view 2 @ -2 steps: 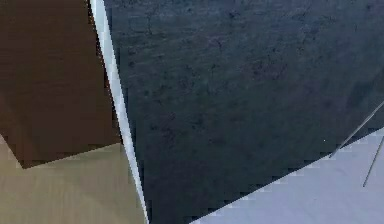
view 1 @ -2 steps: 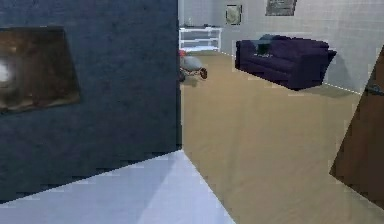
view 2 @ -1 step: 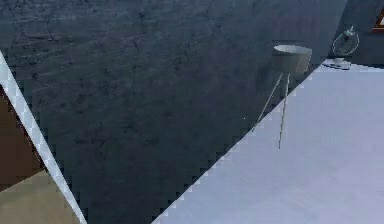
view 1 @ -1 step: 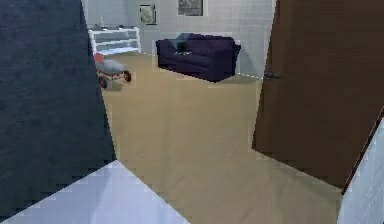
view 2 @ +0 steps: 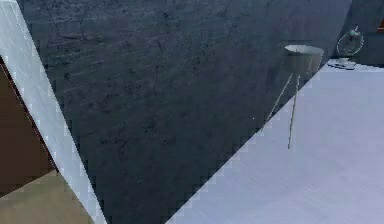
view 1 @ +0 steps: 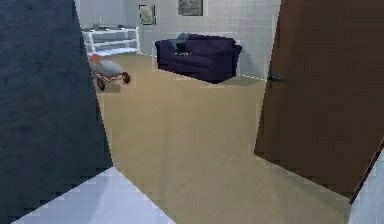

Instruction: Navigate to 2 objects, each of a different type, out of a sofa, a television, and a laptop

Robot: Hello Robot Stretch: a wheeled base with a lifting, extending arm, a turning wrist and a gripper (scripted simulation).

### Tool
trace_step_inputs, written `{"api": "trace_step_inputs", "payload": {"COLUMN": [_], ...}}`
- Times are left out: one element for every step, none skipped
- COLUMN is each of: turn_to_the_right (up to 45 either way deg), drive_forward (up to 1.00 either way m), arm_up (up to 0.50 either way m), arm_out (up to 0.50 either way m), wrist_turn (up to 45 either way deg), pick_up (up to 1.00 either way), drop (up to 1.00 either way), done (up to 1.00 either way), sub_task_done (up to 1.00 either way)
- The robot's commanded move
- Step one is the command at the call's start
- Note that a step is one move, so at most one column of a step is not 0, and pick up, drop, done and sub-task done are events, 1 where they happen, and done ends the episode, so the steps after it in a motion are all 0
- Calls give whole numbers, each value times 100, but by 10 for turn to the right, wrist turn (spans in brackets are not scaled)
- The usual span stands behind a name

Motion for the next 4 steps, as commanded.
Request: {"api": "trace_step_inputs", "payload": {"turn_to_the_right": [-30, 0, 0, -330], "drive_forward": [0, 100, 80, 0], "arm_up": [0, 0, 0, 0], "arm_out": [0, 0, 0, 0], "wrist_turn": [0, 0, 0, 0], "pick_up": [0, 0, 0, 0], "drop": [0, 0, 0, 0], "done": [0, 0, 0, 0], "sub_task_done": [0, 0, 0, 0]}}
